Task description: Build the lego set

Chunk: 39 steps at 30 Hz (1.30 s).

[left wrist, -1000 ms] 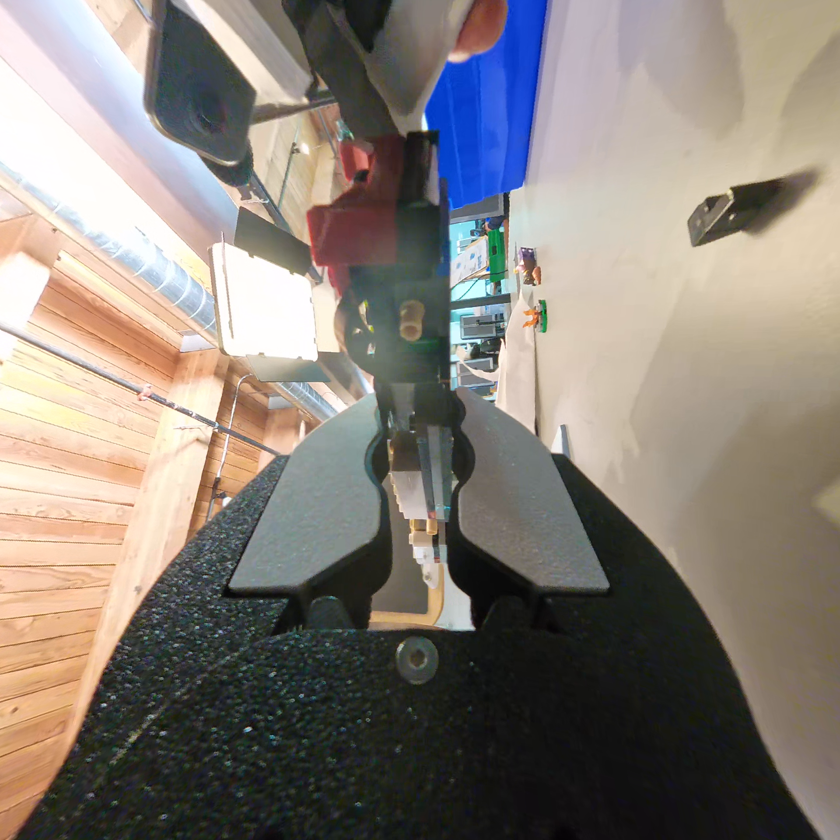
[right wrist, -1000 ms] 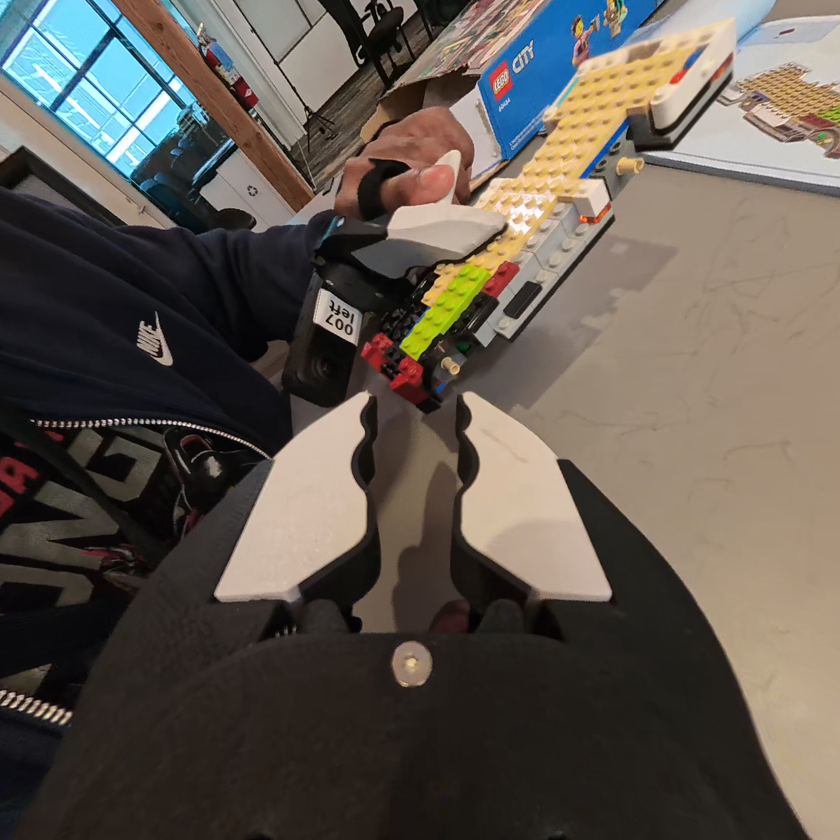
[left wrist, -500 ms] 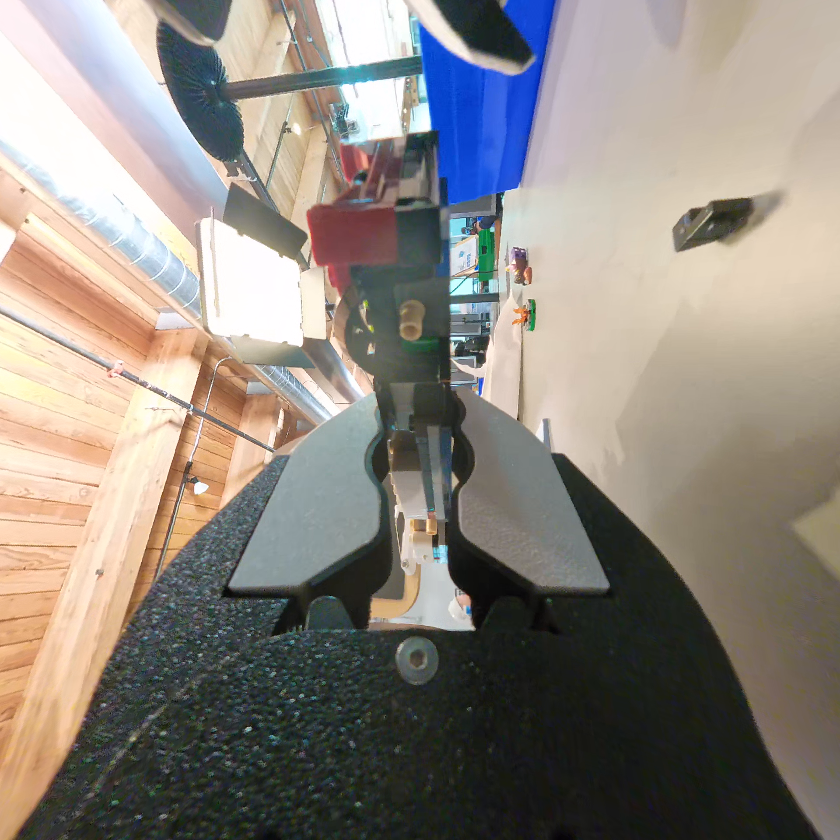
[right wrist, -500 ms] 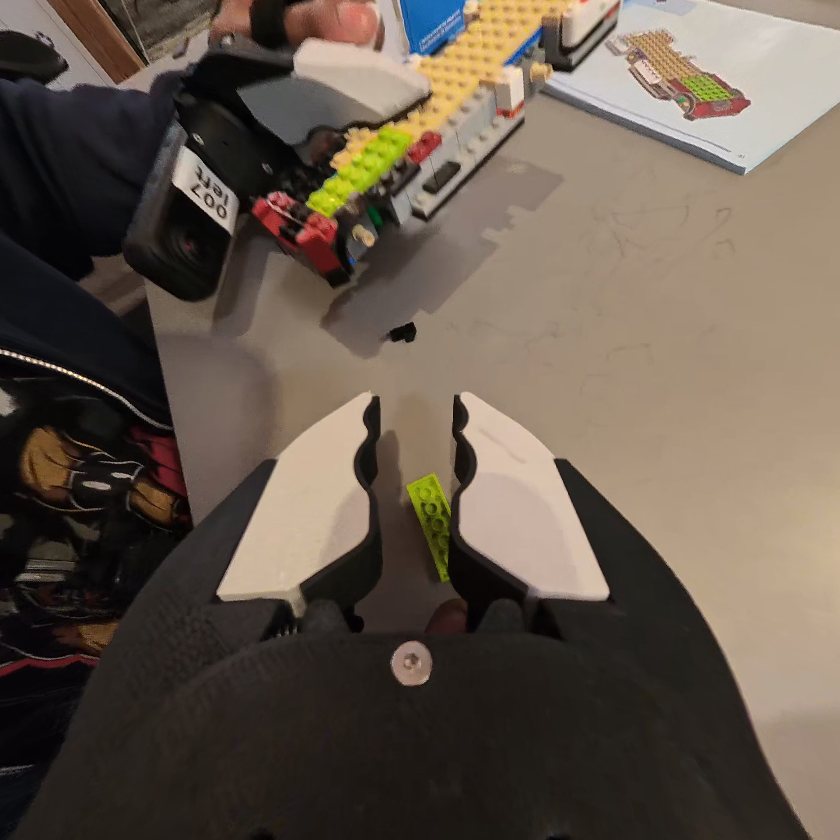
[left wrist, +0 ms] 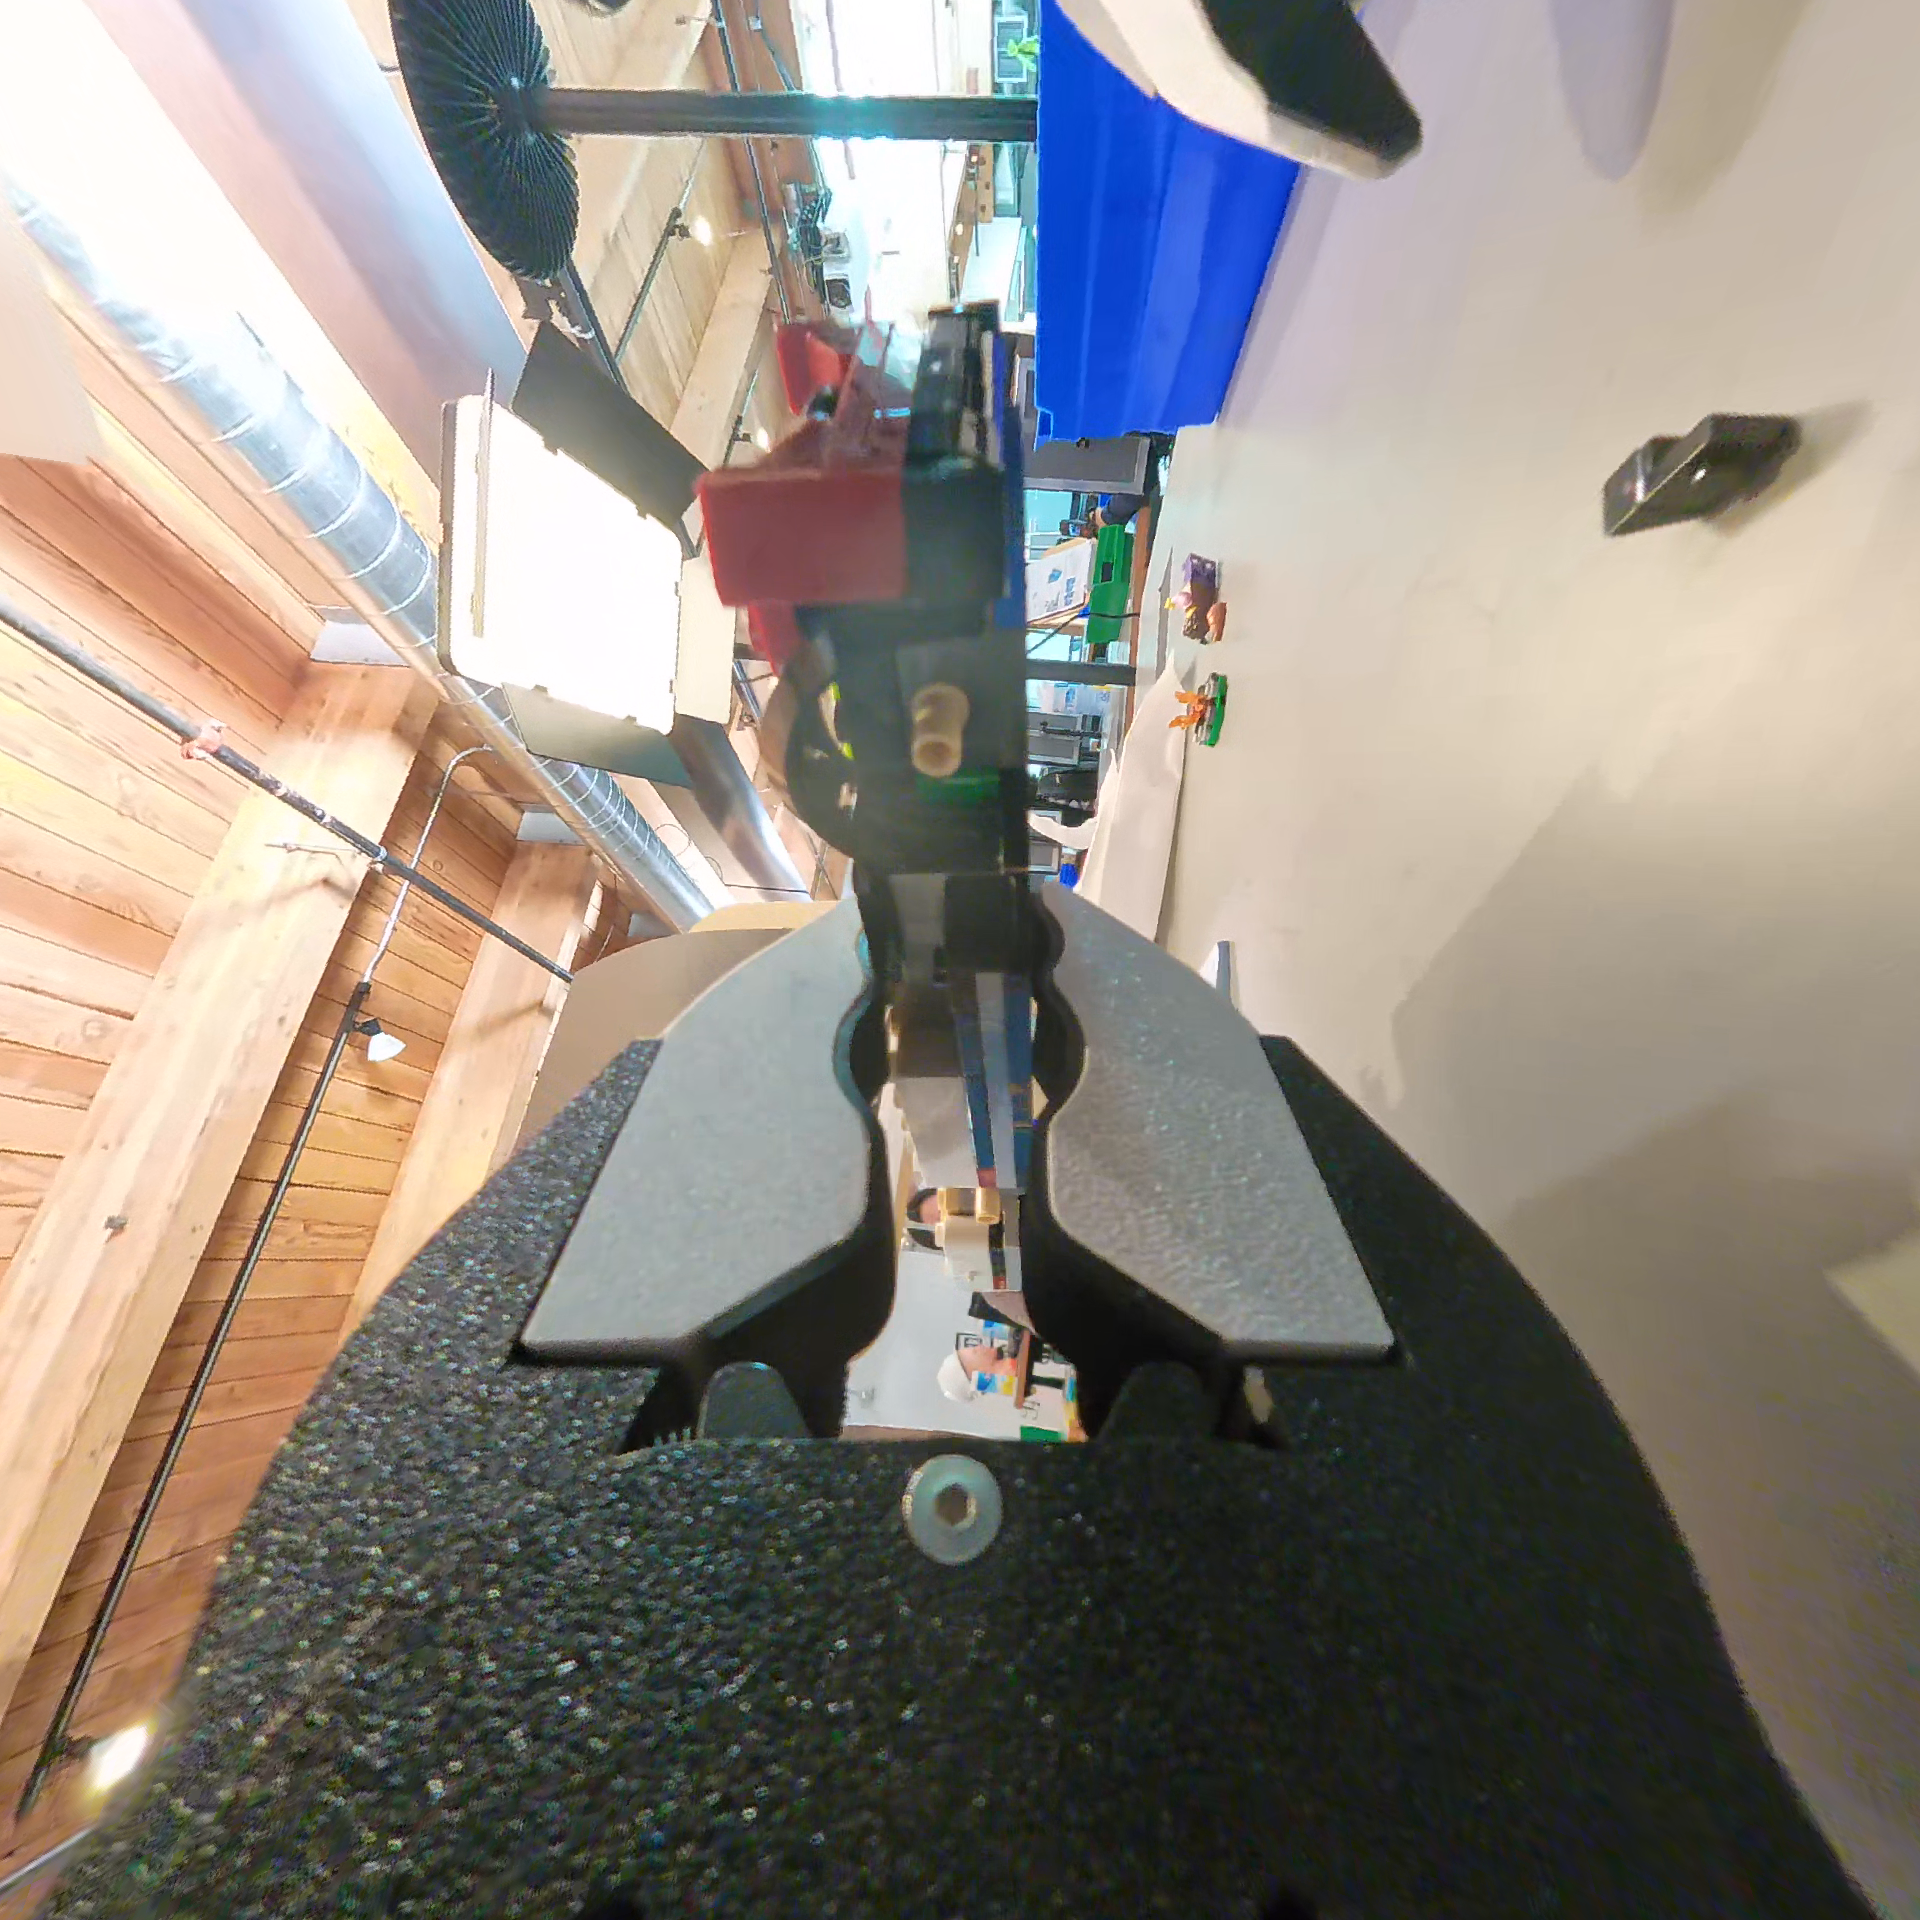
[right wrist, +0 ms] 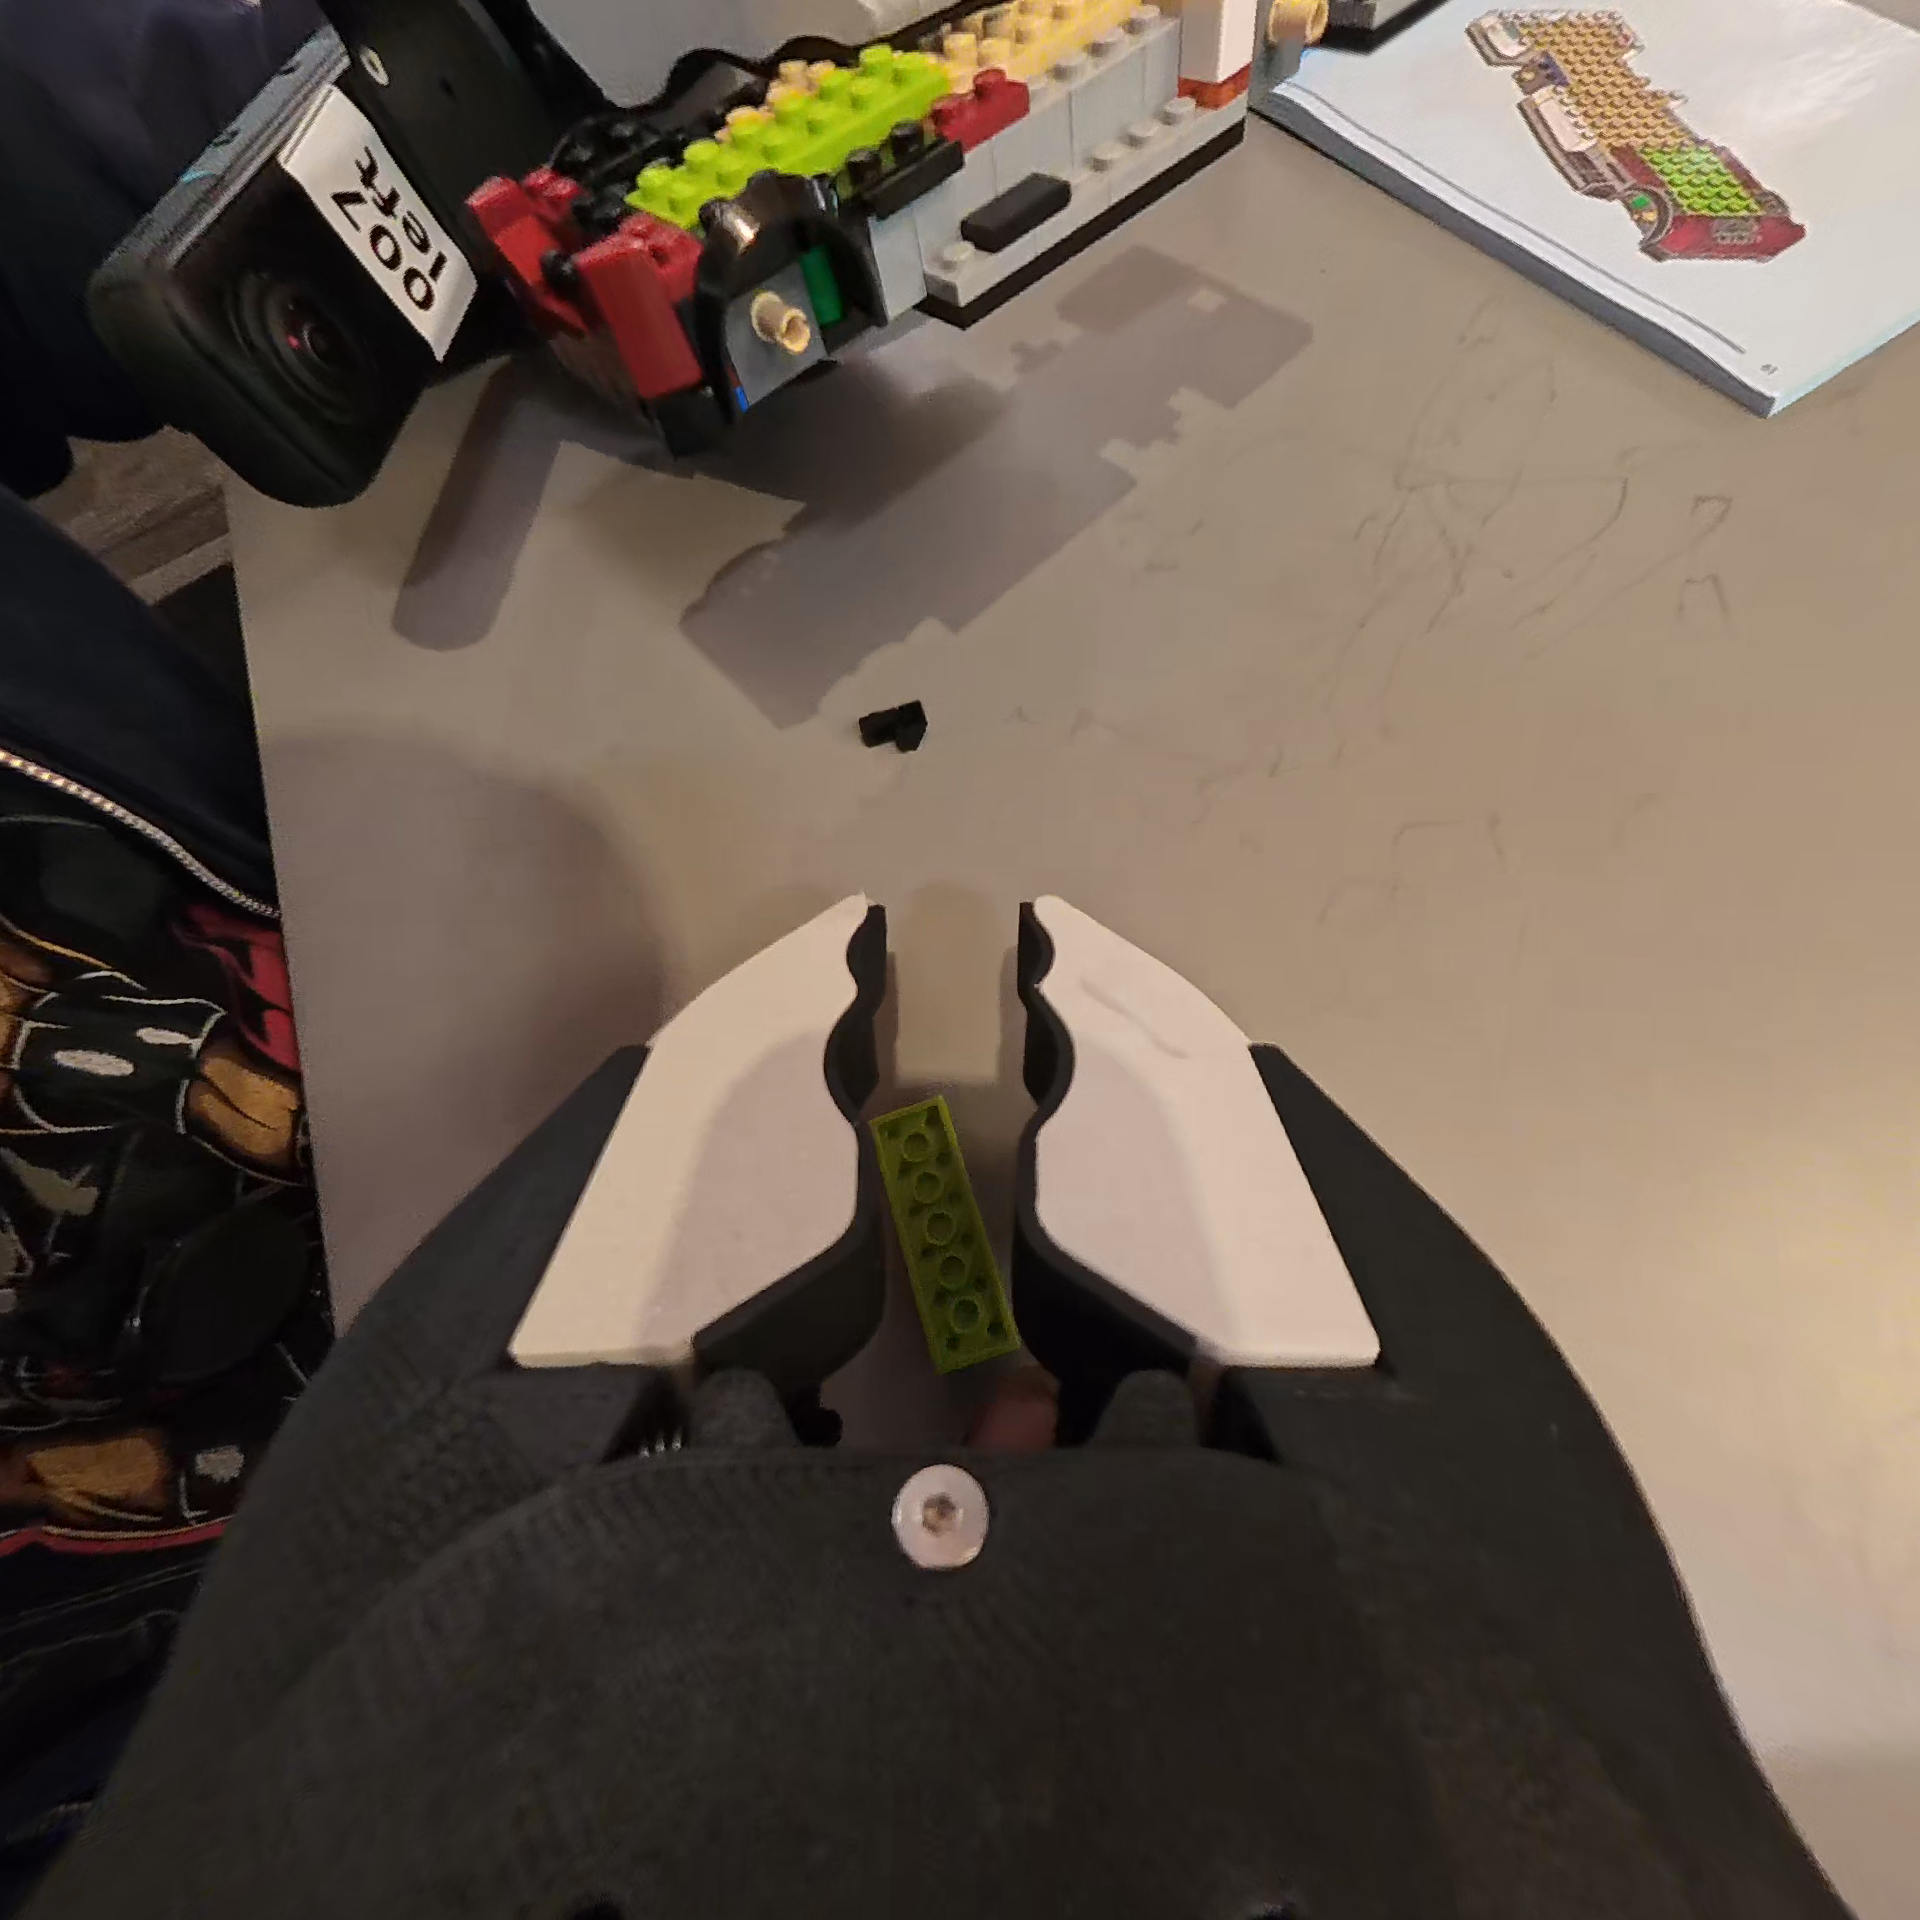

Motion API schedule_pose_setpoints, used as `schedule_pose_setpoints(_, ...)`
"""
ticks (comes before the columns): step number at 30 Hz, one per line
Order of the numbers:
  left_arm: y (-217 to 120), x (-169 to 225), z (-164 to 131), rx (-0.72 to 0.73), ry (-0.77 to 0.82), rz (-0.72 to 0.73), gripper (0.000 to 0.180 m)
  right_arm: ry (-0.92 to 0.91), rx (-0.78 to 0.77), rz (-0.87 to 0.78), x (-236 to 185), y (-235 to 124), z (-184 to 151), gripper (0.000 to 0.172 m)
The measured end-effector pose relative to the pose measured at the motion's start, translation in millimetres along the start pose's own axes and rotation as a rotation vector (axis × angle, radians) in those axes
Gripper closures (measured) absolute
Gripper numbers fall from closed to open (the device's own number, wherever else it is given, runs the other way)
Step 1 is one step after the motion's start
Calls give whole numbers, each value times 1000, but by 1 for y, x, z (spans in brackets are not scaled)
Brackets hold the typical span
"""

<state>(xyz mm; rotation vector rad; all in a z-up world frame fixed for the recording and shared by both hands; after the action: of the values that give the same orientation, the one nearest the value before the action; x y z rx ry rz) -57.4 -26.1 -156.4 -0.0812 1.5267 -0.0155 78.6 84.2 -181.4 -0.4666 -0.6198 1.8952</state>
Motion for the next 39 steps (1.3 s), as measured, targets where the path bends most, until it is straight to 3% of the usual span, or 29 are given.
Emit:
schedule_pose_setpoints(14, -2, -4, -6, 9, -81, 13, 157, -142, -7, 0, -3, 16, 5, 150)
schedule_pose_setpoints(33, -8, -13, -8, 42, -145, 39, 157, -174, -6, -64, 1, 21, 8, 147)
schedule_pose_setpoints(39, -3, -2, -10, -4, -81, -63, 157, -182, -53, -150, 13, 7, -5, 145)
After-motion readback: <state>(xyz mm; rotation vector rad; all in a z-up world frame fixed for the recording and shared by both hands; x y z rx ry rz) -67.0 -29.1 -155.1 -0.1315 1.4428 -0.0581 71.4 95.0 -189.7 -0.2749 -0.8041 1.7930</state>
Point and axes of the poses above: each gripper's, where its closed fingertips meet, y out along the fingers, z out of its top, x = y × z across the jaws, the point moved 5 cm from there along -y, back along the fingers, and after that the axes turned 11 degrees about -z, right-handed, at the moved point
